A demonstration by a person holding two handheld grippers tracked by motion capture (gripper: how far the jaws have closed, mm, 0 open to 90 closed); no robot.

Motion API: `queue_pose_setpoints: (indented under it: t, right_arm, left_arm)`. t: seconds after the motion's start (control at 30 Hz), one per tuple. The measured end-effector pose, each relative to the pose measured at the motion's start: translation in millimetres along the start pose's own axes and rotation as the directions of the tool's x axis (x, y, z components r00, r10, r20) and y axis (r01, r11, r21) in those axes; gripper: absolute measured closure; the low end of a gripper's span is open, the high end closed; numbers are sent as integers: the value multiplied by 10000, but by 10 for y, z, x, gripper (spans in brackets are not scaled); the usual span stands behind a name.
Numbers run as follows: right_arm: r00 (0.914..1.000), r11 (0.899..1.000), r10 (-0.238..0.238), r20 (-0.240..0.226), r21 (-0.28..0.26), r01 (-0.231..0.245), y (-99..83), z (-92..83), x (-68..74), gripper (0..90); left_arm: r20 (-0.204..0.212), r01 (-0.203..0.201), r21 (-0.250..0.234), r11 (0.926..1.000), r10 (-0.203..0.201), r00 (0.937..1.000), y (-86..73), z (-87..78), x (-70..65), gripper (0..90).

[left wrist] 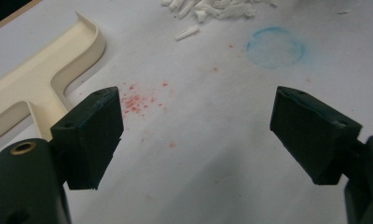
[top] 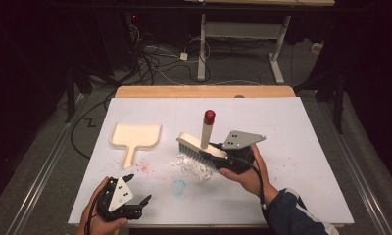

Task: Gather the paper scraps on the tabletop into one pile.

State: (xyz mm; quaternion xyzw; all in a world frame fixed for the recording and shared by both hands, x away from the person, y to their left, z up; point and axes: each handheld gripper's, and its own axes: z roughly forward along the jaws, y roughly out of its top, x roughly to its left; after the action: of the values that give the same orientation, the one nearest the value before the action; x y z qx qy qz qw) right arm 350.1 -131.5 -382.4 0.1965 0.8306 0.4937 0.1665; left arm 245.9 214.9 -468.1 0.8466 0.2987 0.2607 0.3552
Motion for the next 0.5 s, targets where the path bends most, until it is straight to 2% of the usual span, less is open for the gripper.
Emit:
queue_pose_setpoints:
  t: [0.1,0.2,0.3,0.33,0.4,0.47,0.5]
  right_arm:
    - [9968,9999,-142,788,85,136,-9,-5,-126,681]
    - [9858,9987,-240,1664,476,163,-76,86,-269,681]
    - [9653,9931,-636,2532,1111,363,-185,244,-374,682]
    - [9610,9911,-716,2671,1273,384,-226,303,-404,682]
    - [9608,9886,-623,2702,1492,222,-302,413,-444,682]
    - [9542,9826,-1014,2814,1783,518,-358,527,-437,682]
    - [9531,9828,-1099,2821,1739,618,-378,573,-422,682]
  left_arm:
    - [72,104,107,9999,-105,9999,-2,13,-6,162]
    - [98,48,184,9998,-50,9999,1,26,-11,162]
    - [109,23,246,9997,-26,9999,2,41,-13,162]
    - [127,23,251,9997,-27,9999,1,45,-14,163]
    - [160,-16,313,9995,11,9999,0,57,-14,162]
    - [179,-46,332,9994,40,9998,1,66,-18,162]
    - [192,-76,345,9994,70,9998,2,67,-19,162]
